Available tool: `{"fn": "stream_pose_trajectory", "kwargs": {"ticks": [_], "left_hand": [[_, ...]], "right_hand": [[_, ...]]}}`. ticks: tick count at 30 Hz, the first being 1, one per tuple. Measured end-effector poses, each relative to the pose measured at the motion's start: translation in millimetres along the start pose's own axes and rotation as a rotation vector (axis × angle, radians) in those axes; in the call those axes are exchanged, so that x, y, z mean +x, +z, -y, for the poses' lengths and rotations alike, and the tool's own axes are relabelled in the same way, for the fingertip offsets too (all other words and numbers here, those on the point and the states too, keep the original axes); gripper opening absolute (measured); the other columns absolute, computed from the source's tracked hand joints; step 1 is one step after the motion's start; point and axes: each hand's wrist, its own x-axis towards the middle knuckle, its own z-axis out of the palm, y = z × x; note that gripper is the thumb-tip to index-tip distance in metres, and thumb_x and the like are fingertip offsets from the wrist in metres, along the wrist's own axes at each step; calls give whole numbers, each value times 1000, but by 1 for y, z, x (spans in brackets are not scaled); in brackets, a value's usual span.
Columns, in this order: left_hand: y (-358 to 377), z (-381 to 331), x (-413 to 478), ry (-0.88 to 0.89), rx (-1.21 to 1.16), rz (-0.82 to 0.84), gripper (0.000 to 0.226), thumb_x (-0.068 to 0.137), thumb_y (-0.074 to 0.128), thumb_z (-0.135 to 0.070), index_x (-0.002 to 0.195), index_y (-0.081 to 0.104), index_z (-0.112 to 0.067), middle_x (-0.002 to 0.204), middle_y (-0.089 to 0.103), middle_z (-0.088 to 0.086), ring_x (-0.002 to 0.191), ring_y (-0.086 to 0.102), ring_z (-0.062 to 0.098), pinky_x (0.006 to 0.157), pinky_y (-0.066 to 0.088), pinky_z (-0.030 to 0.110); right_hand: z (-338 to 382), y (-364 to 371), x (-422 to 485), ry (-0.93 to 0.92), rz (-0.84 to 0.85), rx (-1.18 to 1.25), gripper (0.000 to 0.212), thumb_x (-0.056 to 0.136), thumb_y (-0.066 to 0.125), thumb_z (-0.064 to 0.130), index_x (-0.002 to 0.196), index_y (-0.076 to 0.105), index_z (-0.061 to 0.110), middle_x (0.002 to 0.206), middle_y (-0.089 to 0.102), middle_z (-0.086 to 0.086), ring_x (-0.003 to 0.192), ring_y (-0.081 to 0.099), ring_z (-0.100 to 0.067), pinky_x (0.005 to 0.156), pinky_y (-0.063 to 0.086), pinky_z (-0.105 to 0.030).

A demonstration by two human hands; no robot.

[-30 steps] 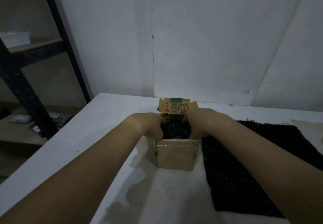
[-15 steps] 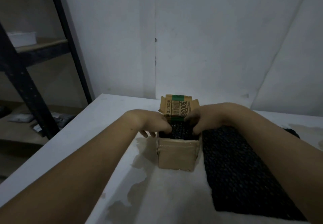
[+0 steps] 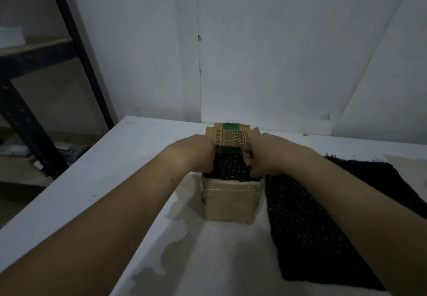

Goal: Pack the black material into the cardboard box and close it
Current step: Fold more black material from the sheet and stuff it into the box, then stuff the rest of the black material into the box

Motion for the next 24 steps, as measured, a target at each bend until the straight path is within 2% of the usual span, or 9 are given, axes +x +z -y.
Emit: {"fn": "stream_pose_trajectory", "kwargs": {"ticks": [3, 6, 8, 10, 13, 16, 19, 22, 24], "left_hand": [[-6, 2, -4, -3, -34, 39, 21, 87, 62, -21, 104, 71, -12, 106, 69, 8, 91, 64, 22, 73, 50, 29], [-24, -1, -16, 6, -84, 74, 31, 87, 63, -35, 114, 66, -19, 119, 62, 2, 104, 61, 21, 90, 51, 34], [-30, -8, -26, 67, -100, -59, 39, 87, 62, -32, 125, 57, -22, 135, 49, 0, 117, 54, 22, 97, 46, 34], [-27, -21, -37, 187, -108, -289, 44, 87, 62, -27, 130, 55, -21, 146, 42, 2, 126, 48, 23, 103, 42, 38], [-3, -59, -52, 497, -295, -483, 35, 85, 62, -20, 121, 63, -21, 124, 59, -5, 111, 54, 12, 94, 44, 28], [36, -106, -57, 665, -450, -397, 28, 87, 62, -14, 114, 64, -18, 113, 62, -4, 102, 56, 11, 88, 46, 26], [80, -141, -49, 641, -522, -272, 36, 93, 56, -17, 129, 57, -17, 127, 57, 0, 114, 54, 15, 96, 48, 32], [112, -157, -28, 482, -345, -270, 49, 98, 54, -26, 145, 44, -15, 147, 43, 3, 134, 42, 22, 109, 39, 37], [125, -161, -15, 365, -236, -234, 47, 100, 52, -28, 143, 45, -12, 151, 39, 7, 138, 36, 27, 113, 33, 38]], "right_hand": [[-7, -4, -5, -30, 29, 79, 17, 80, 74, 20, 91, 63, 14, 87, 61, 7, 79, 53, -10, 64, 42, -17], [-22, -10, -22, -72, -74, 187, 28, 78, 76, 41, 103, 69, 32, 100, 63, 14, 92, 58, -5, 77, 47, -22], [-33, -9, -40, -104, -198, 288, 27, 79, 73, 46, 105, 68, 41, 106, 63, 20, 97, 58, 1, 80, 45, -20], [-45, 0, -61, -94, -254, 366, 29, 80, 70, 48, 108, 65, 44, 109, 62, 26, 95, 57, 8, 78, 45, -14], [-71, 30, -83, -21, -195, 402, 46, 79, 68, 56, 123, 57, 47, 119, 58, 27, 102, 55, 11, 83, 45, -12], [-102, 66, -96, 78, -203, 435, 54, 79, 67, 56, 130, 53, 43, 132, 56, 20, 119, 54, -1, 100, 47, -31], [-132, 97, -113, 278, -242, 355, 64, 85, 67, 49, 143, 45, 31, 150, 43, 7, 136, 42, -14, 110, 39, -36], [-157, 123, -127, 435, -294, 272, 64, 89, 60, 50, 146, 42, 27, 157, 34, 0, 141, 36, -24, 112, 36, -44], [-169, 136, -135, 502, -300, 234, 63, 91, 58, 50, 147, 42, 26, 157, 34, -2, 140, 37, -27, 111, 37, -44]]}}
